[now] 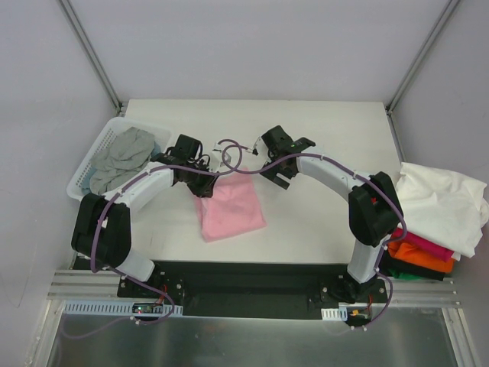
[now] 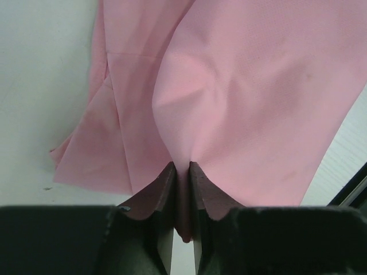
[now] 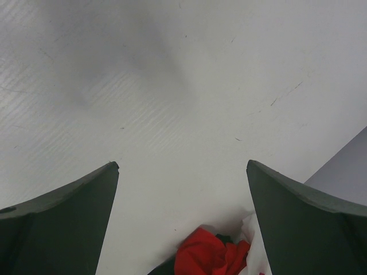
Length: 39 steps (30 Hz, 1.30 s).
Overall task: Fold and stack the t-shirts
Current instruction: Fold the long partially folded tshirt into a neat square
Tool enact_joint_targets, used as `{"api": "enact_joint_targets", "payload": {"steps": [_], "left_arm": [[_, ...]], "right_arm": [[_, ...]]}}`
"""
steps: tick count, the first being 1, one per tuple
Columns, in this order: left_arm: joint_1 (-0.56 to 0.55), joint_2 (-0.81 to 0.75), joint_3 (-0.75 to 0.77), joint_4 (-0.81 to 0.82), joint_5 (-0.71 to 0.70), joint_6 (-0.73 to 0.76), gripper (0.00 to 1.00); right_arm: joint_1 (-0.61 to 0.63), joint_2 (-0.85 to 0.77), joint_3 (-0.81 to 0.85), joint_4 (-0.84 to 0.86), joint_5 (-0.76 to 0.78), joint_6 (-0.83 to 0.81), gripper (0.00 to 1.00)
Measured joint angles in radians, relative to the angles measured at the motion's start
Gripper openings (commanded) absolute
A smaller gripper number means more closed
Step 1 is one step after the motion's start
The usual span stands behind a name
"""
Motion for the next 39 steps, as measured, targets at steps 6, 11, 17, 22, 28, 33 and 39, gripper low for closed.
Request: {"api": "enact_joint_targets", "payload": {"steps": [6,11,17,22,28,33,39], "left_arm": [[0.0,0.0,0.002,0.006,-0.02,0.01,0.0],[0.0,-0.019,0.005,0.006,-0.046,0.018,0.0],[0.0,-0.07,0.018,0.005,-0.069,0.021,0.0],[0.0,-0.1,0.03,0.005,-0.091,0.024,0.0],[0.002,-0.099,0.039,0.006,-0.127,0.044,0.0],[0.013,-0.088,0.068,0.02,-0.164,0.052,0.0],[0.038,-0.03,0.11,0.085,-0.219,0.064,0.0]], "right_arm": [[0.0,0.0,0.0,0.0,-0.001,0.0,0.97],[0.0,0.002,0.0,-0.002,-0.003,0.0,0.97],[0.0,0.021,0.0,-0.005,-0.004,0.0,0.97],[0.0,0.032,0.0,-0.004,-0.015,0.001,0.97],[0.0,0.033,0.0,-0.005,-0.023,0.008,0.97],[0.0,0.033,0.0,-0.004,-0.026,0.012,0.97],[0.0,0.039,0.0,-0.01,-0.027,0.014,0.97]]}}
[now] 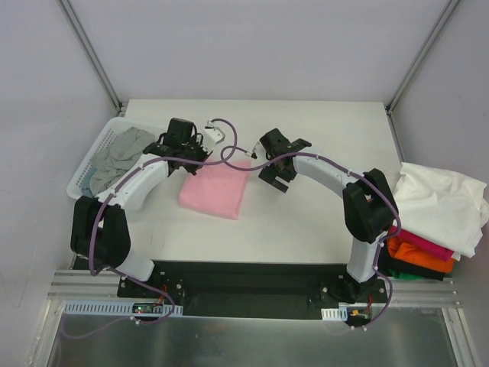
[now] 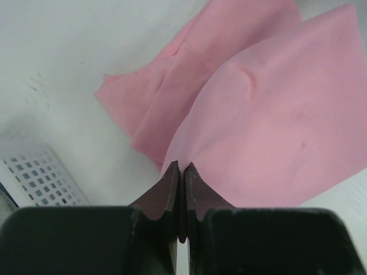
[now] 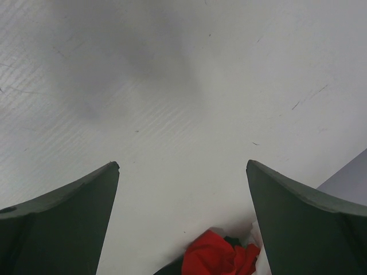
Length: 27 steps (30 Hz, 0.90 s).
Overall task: Fold and stack the t-shirts
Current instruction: Fold the long partially folded tshirt into a neat square
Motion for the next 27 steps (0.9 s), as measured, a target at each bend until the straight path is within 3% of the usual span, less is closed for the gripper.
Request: {"api": "enact_joint_targets", "payload": {"steps": [9,27], "left_arm": [[0.017,0.151,0.096,0.064,-0.053,0.006,0.0],[0.017,0.111,0.195,0.08,-0.051,0.001,0.0]], "right_arm": [[0.001,0.01,-0.014,-0.01,-0.003,0.0,0.97],[0.001,0.026,-0.016,-0.013,-0.014,0.0,0.97]]}}
